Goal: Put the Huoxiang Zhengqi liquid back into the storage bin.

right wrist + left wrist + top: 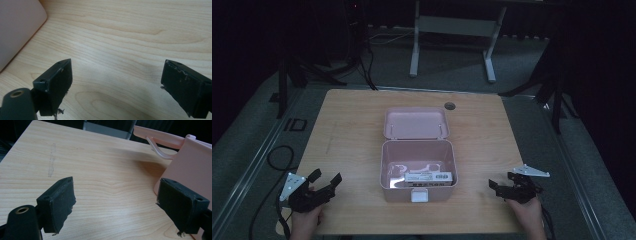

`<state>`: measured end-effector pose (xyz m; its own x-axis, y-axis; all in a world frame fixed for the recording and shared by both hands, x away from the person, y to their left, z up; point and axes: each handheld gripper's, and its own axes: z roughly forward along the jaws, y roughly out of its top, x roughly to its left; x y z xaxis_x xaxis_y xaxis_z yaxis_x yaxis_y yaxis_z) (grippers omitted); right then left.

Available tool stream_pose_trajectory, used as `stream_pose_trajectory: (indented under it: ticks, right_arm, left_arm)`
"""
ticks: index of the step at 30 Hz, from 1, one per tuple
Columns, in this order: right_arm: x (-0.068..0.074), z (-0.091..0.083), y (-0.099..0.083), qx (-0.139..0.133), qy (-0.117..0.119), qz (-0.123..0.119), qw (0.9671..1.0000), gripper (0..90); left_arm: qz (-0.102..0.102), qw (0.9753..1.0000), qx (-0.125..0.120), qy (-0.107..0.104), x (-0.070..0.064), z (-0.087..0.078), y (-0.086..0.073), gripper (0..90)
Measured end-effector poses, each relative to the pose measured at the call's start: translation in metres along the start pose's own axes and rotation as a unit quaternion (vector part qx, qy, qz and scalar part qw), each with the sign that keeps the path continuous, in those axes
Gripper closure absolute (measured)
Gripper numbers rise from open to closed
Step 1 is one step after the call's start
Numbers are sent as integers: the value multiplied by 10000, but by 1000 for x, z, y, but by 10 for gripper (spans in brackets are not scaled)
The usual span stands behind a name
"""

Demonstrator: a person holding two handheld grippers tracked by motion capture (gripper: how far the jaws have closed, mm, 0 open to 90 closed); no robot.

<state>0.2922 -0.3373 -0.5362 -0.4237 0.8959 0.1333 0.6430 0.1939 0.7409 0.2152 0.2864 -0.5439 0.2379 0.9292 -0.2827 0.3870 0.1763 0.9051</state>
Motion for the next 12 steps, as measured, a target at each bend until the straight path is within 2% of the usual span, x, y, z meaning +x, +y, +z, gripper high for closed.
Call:
stream_pose_trajectory:
  ticks: [8,12]
  right_arm:
    - [3,2,-1,110,21,-4,9999,101]
    - [2,0,1,80,109,75,9999,101]
  left_arm:
    - [19,10000,-2,5,0,-1,0,151]
    - [25,10000,2,27,0,-1,0,151]
